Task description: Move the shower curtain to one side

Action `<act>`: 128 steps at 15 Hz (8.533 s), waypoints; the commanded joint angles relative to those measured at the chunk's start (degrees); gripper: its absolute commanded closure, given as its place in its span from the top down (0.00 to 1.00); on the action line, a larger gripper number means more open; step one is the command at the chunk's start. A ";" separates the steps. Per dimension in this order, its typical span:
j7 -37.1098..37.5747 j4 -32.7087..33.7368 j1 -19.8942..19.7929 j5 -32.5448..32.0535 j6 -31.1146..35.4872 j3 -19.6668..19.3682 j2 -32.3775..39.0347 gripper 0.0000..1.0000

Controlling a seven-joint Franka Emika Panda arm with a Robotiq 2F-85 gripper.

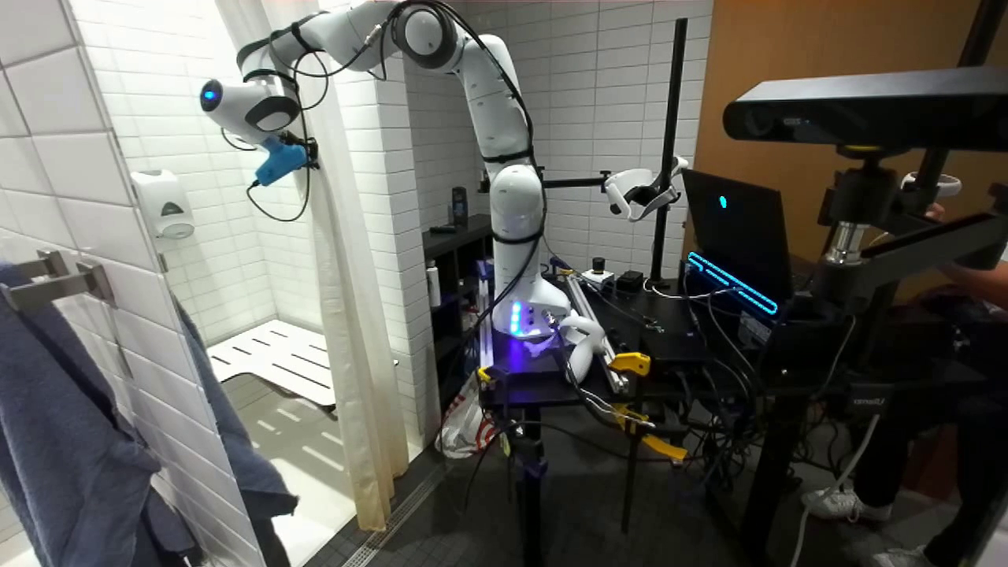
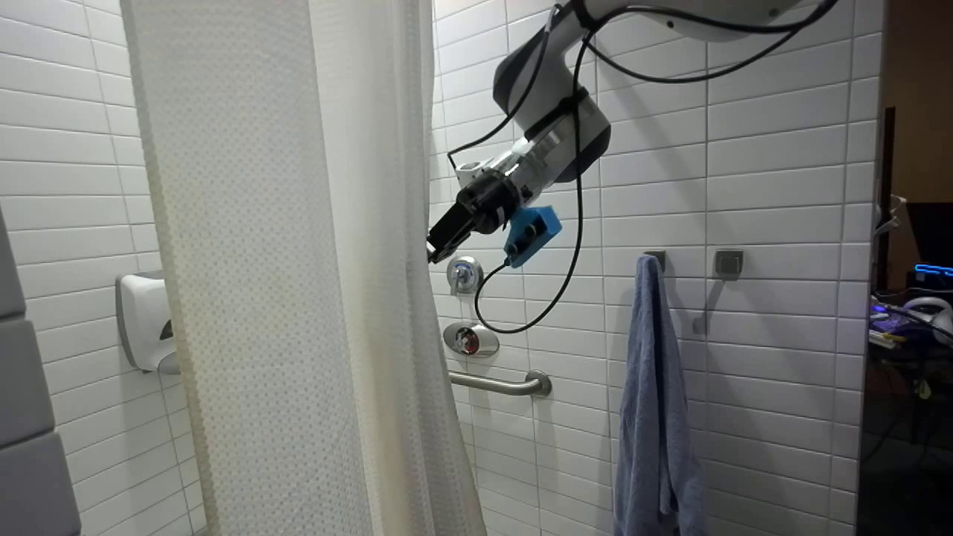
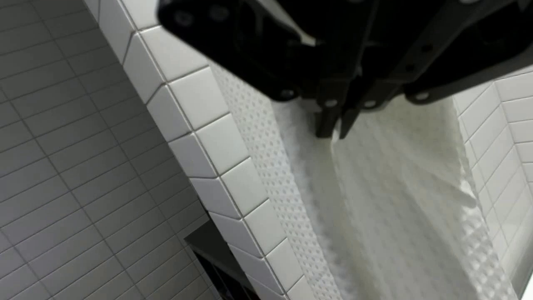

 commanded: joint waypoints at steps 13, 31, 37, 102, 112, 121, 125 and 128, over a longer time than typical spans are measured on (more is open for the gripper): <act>12.03 10.73 28.99 -0.46 57.02 16.32 13.19 0.01; 34.67 34.41 32.47 -28.82 42.00 7.70 26.27 0.59; 41.56 41.68 25.96 -43.41 27.88 13.18 28.77 0.93; 62.32 44.97 13.89 -65.40 -17.59 -15.29 14.12 1.00; 56.33 47.92 13.94 -73.61 -35.09 -17.13 13.81 1.00; 77.66 41.55 13.41 -60.20 -43.95 -17.78 4.41 1.00; 88.00 33.02 15.66 -57.21 -40.02 -17.42 -2.70 1.00; 93.30 24.39 18.54 -62.26 -33.46 -16.77 -8.45 1.00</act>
